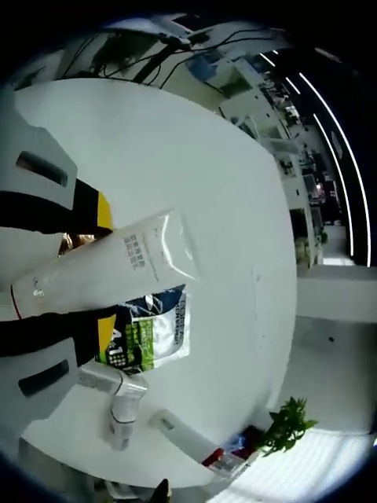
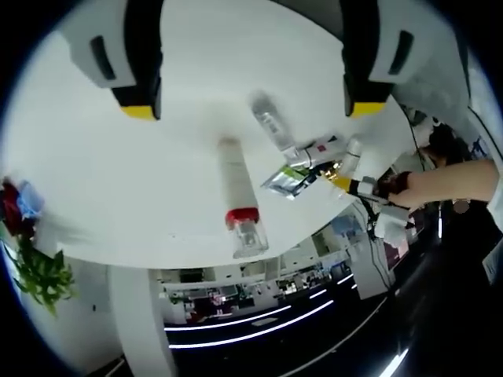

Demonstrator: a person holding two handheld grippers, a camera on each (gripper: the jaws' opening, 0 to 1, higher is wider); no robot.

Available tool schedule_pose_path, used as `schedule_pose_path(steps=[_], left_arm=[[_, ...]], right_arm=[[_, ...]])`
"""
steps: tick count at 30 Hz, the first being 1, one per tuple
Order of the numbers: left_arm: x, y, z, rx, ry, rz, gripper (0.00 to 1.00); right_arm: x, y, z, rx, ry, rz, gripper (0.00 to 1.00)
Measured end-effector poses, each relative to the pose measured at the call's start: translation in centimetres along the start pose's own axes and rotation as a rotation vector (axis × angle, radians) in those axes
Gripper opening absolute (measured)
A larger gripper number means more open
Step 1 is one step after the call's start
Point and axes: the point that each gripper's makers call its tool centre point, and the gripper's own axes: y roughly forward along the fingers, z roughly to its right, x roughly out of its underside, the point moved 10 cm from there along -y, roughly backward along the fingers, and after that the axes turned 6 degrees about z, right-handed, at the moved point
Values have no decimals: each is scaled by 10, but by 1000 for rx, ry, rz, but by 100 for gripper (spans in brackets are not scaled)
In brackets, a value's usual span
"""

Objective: Arrange the skincare products in the storage area until every visible bottle or jar stands upright without overlapping.

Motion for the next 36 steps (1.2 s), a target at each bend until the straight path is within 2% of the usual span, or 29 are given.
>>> schedule_pose_path(steps=[13,22,36], left_arm=[[-1,-38,11,38,119,106,34],[7,-63,23,60,139,154,33],[23,-97,39,48,137,210,32]], right_arm=[[-6,1,-9,-38,-25,15,97],[-10,2,-17,-72,-39,23,97],[-21,5,-36,-151,-62,40,90]])
